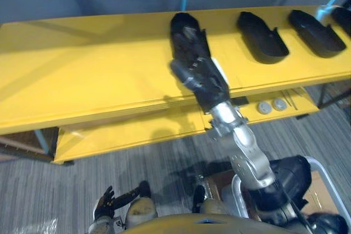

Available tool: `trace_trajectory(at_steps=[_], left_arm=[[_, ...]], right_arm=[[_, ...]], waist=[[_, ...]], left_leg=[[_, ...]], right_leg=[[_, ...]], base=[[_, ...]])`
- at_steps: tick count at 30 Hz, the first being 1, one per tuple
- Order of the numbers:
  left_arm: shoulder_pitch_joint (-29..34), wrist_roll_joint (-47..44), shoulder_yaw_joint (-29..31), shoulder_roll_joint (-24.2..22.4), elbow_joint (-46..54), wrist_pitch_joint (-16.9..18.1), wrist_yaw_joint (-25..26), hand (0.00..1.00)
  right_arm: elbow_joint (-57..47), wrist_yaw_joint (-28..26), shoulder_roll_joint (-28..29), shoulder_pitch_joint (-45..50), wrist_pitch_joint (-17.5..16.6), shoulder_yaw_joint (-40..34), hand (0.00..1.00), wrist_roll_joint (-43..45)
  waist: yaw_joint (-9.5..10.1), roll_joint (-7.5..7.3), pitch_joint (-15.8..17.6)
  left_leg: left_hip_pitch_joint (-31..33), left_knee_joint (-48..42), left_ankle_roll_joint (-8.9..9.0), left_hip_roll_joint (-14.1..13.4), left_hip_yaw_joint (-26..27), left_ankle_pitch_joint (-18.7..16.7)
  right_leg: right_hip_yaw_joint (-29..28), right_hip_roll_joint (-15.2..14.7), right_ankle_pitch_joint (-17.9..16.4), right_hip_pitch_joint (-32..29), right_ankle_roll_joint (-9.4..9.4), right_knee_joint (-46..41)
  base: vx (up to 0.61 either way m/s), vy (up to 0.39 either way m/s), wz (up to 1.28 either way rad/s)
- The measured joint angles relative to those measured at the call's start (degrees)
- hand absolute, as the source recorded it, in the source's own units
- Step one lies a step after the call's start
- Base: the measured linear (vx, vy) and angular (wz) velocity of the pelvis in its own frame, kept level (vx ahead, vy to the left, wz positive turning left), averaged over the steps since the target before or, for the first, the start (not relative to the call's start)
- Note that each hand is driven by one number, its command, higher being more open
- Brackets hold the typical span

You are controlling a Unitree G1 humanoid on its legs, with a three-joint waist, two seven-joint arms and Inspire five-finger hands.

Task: Walk over and take three plastic housings, then place them on the shelf

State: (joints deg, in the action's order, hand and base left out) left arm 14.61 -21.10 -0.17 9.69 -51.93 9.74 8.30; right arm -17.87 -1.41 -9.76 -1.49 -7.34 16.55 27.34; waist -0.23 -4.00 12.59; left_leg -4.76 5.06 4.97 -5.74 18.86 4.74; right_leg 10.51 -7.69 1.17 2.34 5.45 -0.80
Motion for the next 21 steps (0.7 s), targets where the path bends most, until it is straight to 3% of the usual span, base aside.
trace_trajectory(at_steps=[3,5,8,14,18,19,20,21], left_arm=[[0.6,2.9,-0.1,-0.3,-0.4,-0.1,1.2,1.0],[0.8,3.9,-0.1,-0.3,-0.5,-0.9,1.8,1.0],[1.1,6.0,-1.3,0.3,-1.9,-1.1,1.8,1.0],[0.4,9.9,-4.8,1.0,-5.5,-1.1,-1.2,1.0],[-0.3,12.4,-7.9,2.0,-5.4,-2.7,-4.7,1.0],[-0.8,12.3,-8.7,2.3,-5.4,-3.4,-5.2,1.0],[-1.1,12.0,-9.0,2.5,-4.8,-4.2,-5.9,1.0],[-0.6,9.8,-9.0,2.5,-3.4,-4.6,-6.0,1.0]], right_arm=[[-0.2,3.9,0.7,9.0,-2.0,-3.8,1.0,-0.6],[-0.1,10.1,2.4,16.9,-3.2,-7.7,1.0,-9.1],[0.2,15.2,4.1,24.8,-4.0,-13.4,1.0,-14.8],[9.3,25.8,4.5,30.9,-10.2,-24.5,1.0,-15.8],[9.2,26.8,5.0,32.4,-13.8,-25.0,1.0,-15.4],[9.2,26.6,5.0,32.3,-14.1,-24.7,1.0,-15.1],[9.3,25.6,4.8,31.4,-14.2,-23.5,1.0,-15.0],[9.3,23.8,3.3,29.6,-14.5,-21.5,1.0,-15.0]], waist=[[-1.7,0.65,-1.3],[-3.99,1.12,-1.7],[-7.47,1.58,-2.7],[-13.14,3.43,-3.7],[-15.22,4.25,-4.1],[-15.47,4.26,-4.1],[-14.98,3.66,-4.2],[-13.1,4.67,-4.8]], left_leg=[[-0.8,0.0,0.09,-0.2,3.5,-0.7],[-2.0,0.0,0.52,-0.6,7.8,-1.5],[-3.1,0.0,1.19,-1.0,12.6,-2.3],[-6.3,0.0,1.96,-0.9,19.7,-4.2],[-8.1,0.0,2.8,-0.7,22.8,-5.3],[-8.3,-0.2,2.84,-0.5,22.8,-5.4],[-7.1,-3.1,3.42,0.0,20.2,-7.6],[-4.4,-9.7,1.59,0.1,10.3,-13.3]], right_leg=[[-3.9,0.7,0.5,-1.5,0.02,0.0],[-8.1,1.1,1.4,-2.7,-0.11,0.3],[-12.6,2.3,2.9,-3.6,-0.38,1.8],[-18.9,3.5,3.5,-4.3,0.12,1.8],[-22.1,4.2,3.6,-4.4,0.43,1.9],[-22.3,4.2,3.6,-4.7,0.47,1.9],[-24.1,4.5,3.8,-5.8,0.4,1.7],[-27.5,5.8,4.1,-8.0,0.33,1.3]], base=[[-0.01,0.018,-0.71],[-0.01,0.029,-0.91],[-0.01,0.002,-0.84],[-0.01,-0.011,-0.62],[-0.03,-0.003,-0.44],[-0.06,0.002,-0.35],[-0.06,-0.023,-0.82],[-0.06,-0.03,-1.19]])
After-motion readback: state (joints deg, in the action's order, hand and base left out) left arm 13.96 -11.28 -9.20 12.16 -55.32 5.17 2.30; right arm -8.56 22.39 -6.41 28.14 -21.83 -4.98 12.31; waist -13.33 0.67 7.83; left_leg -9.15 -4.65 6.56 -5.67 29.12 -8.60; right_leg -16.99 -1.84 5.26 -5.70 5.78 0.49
